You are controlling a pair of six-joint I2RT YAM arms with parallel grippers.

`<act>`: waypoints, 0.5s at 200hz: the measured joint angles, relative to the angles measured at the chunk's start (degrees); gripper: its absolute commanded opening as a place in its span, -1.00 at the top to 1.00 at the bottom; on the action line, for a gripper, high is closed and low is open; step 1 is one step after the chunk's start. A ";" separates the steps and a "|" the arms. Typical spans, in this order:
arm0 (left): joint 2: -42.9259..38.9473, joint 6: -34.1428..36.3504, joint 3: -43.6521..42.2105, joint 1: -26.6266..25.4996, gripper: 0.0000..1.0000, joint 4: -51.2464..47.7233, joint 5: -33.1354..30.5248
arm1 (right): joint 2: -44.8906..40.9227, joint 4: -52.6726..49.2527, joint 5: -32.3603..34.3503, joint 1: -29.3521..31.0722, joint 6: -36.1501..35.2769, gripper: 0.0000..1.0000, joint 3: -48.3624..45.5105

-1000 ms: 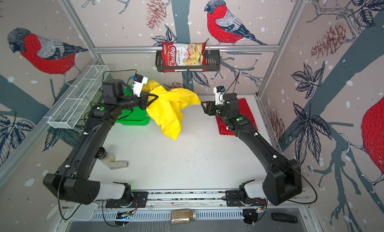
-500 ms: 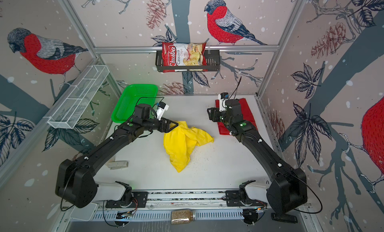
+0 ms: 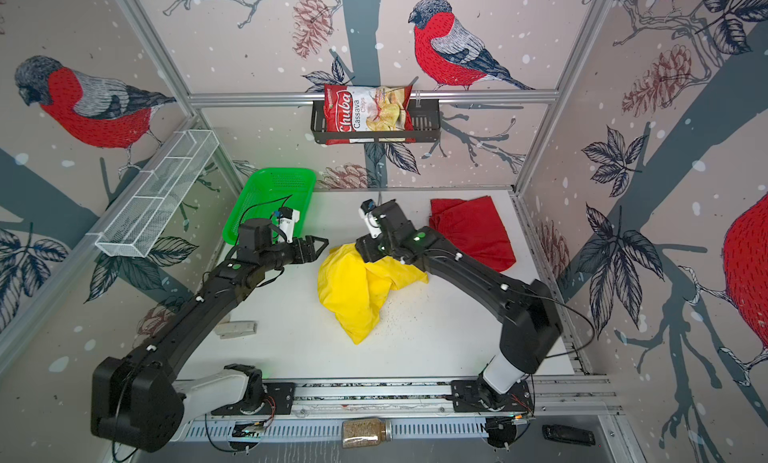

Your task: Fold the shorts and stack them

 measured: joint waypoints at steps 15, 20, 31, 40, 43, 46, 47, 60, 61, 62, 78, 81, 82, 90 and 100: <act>-1.53 -0.48 -2.97 0.04 -0.59 -0.09 -0.79 | 3.89 -3.06 -1.03 1.64 0.44 -0.41 3.61; -2.08 -1.05 -4.04 0.04 -0.59 -0.07 -1.11 | 5.01 -3.91 -1.07 1.90 0.79 -0.40 4.59; -3.15 -1.46 -6.14 0.04 -0.58 -0.02 -1.29 | 6.64 -5.25 -1.44 2.32 1.92 -0.40 5.55; -3.87 -1.60 -7.58 0.11 -0.58 0.09 -1.29 | 7.52 -6.32 -1.75 2.51 2.97 -0.37 5.73; -4.09 -1.75 -8.04 0.11 -0.57 0.22 -1.25 | 7.74 -6.54 -1.86 2.58 3.30 -0.33 5.73; -4.26 -1.97 -8.48 0.11 -0.57 0.39 -1.25 | 7.96 -6.84 -1.90 2.67 3.41 -0.26 5.73; -4.37 -2.10 -8.70 0.11 -0.57 0.48 -1.22 | 8.00 -6.88 -1.90 2.69 3.41 -0.23 5.73; -4.98 -2.97 -10.40 0.13 -0.56 1.20 -0.98 | 8.57 -7.32 -2.03 2.91 4.79 0.24 5.73; -5.03 -2.95 -10.58 0.15 -0.55 1.27 -0.94 | 8.61 -7.32 -2.03 2.95 4.83 0.27 5.73; -5.05 -2.97 -10.64 0.15 -0.55 1.31 -0.92 | 8.63 -7.34 -2.03 2.95 4.90 0.30 5.73; -5.53 -2.97 -11.91 0.15 -0.55 2.25 0.02 | 8.96 -7.37 -2.03 2.71 6.32 0.66 5.97; -5.62 -2.97 -12.02 0.15 -0.55 2.45 0.22 | 8.96 -7.34 -2.03 2.62 6.47 0.72 6.01; -5.66 -2.97 -12.07 0.15 -0.55 2.51 0.26 | 8.96 -7.34 -2.03 2.56 6.51 0.74 6.03; -6.03 -2.80 -12.22 0.15 -0.55 2.99 0.68 | 8.81 -7.30 -1.92 2.27 7.15 0.89 6.10; -6.71 -2.01 -12.22 0.15 -0.55 3.56 1.16 | 8.07 -7.32 -1.79 1.84 7.56 0.98 6.10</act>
